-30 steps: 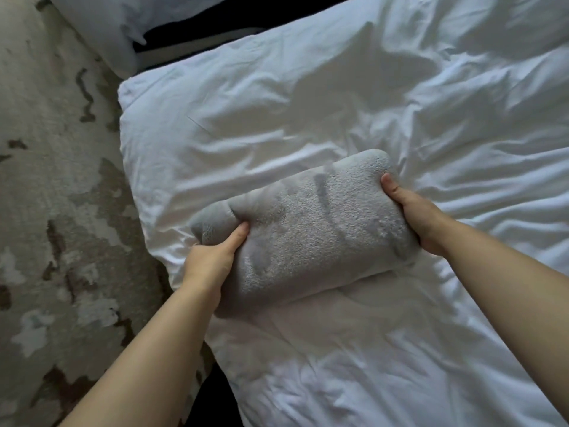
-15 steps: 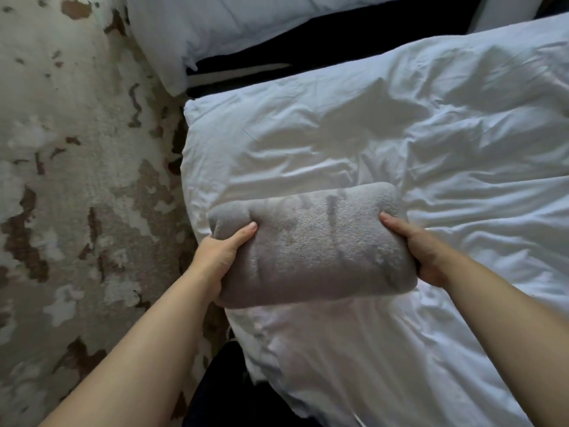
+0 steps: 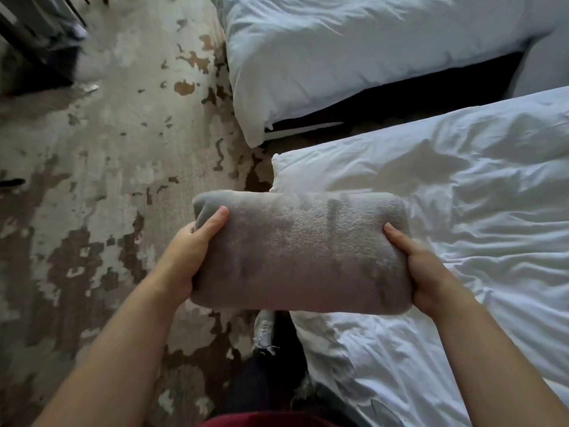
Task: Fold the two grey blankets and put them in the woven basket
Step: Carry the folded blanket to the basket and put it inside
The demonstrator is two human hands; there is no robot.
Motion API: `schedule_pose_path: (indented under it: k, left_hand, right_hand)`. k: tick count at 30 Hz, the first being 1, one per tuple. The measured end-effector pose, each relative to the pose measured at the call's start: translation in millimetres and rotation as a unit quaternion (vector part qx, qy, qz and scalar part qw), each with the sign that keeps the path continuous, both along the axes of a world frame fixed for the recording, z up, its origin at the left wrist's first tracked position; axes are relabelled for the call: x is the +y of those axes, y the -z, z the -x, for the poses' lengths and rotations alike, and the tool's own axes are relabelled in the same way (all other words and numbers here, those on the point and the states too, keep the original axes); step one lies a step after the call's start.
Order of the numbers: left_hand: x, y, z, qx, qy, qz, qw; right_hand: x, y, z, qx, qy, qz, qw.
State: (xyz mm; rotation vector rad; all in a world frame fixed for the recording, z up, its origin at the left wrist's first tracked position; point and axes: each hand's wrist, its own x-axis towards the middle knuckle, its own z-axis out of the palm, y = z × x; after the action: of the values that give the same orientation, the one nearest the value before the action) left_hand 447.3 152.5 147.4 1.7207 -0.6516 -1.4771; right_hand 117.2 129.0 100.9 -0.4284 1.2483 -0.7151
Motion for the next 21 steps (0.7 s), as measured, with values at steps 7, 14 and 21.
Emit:
schedule_pose_path:
  k: [7,14,21]
  left_hand:
    - [-20.5,-25.2,-87.4,0.079,-0.021,-0.007,0.997]
    - [-82.8,-41.3,-205.1,0.106,-0.068,0.028,0.992]
    - [-141.3,-50.4,-311.9,0.101,-0.109,0.032,0.988]
  right_hand:
    - [-24.9,-49.1,-76.9,-0.015,-0.002,0.033,0.999]
    - [-98.5,-81.9,-193.8,-0.001,-0.05,0.087,0.995]
    - [-175.8,-98.4,-304.8,0.024,-0.075,0.111,0.991]
